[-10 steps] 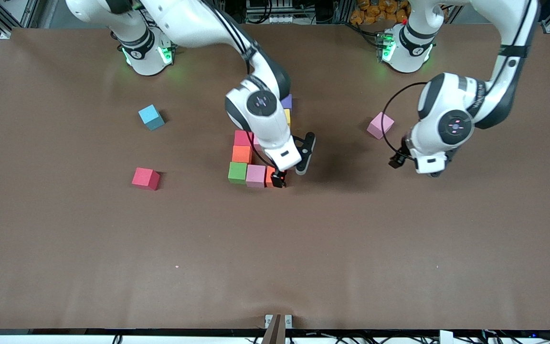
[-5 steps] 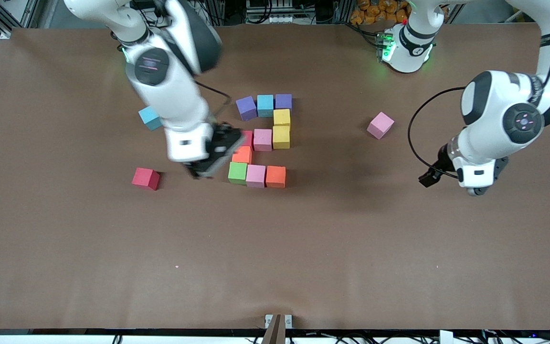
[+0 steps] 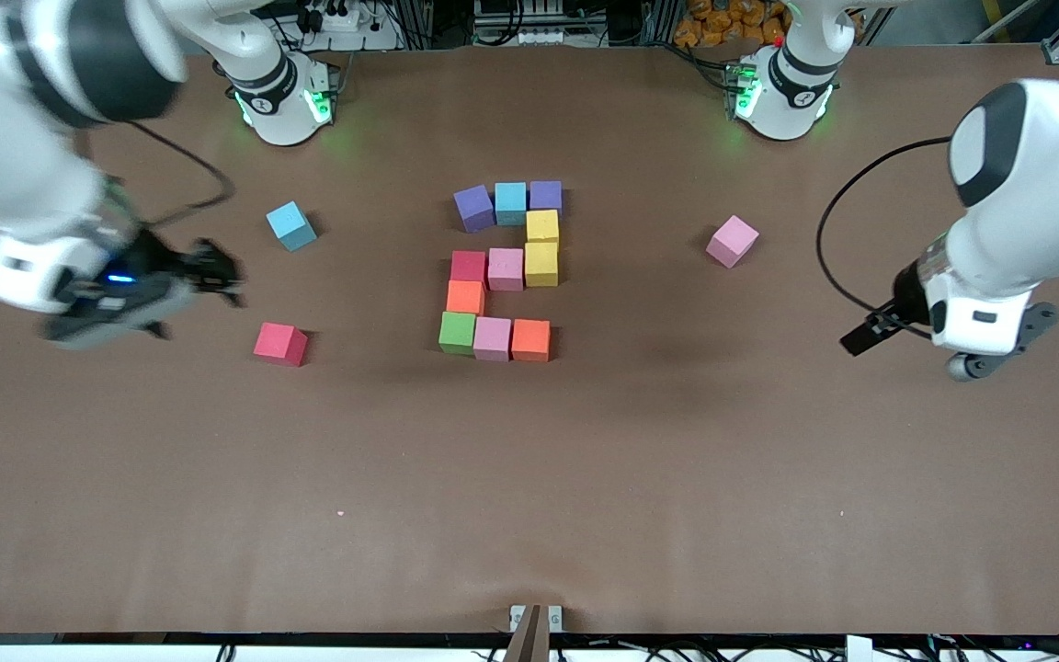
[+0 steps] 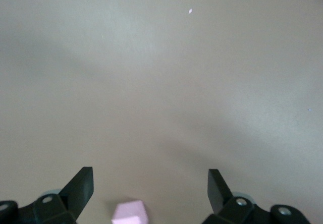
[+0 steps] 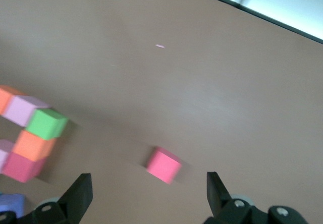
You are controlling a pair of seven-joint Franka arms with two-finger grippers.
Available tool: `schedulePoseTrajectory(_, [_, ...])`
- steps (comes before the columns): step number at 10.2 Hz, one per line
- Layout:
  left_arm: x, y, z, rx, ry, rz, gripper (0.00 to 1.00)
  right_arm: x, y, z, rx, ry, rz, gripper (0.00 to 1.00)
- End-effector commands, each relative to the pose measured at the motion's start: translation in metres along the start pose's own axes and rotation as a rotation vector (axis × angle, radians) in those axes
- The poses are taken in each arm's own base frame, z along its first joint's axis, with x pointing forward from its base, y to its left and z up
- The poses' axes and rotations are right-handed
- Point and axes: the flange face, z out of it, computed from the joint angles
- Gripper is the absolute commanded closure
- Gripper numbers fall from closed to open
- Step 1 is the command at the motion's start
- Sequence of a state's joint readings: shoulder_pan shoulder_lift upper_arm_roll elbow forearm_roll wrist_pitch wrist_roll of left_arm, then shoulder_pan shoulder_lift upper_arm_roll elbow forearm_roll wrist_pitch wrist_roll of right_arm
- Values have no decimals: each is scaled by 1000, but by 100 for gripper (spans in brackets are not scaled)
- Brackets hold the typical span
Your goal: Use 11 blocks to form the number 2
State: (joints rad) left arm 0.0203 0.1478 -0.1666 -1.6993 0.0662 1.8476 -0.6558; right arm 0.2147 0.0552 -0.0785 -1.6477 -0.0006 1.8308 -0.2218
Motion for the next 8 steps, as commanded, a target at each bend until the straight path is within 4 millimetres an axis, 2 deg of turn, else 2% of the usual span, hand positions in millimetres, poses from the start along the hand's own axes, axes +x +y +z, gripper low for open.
schedulePoseTrajectory(1, [-9,-16,-26,39,12,173,0,-31,51,-15,-9,4,141,0])
schedulePoseTrajectory(3, [-25,-19,-60,29,45,275,0,-51,61,-37,8,-4,191,0])
schedulePoseTrajectory(6, [-46,-21,-101,32,15,352,0,-70,77,-41,14,-63,272,0])
schedulePoseTrajectory(8, [-54,-21,-135,-7,-5,469,0,-69,75,-42,16,-67,266,0])
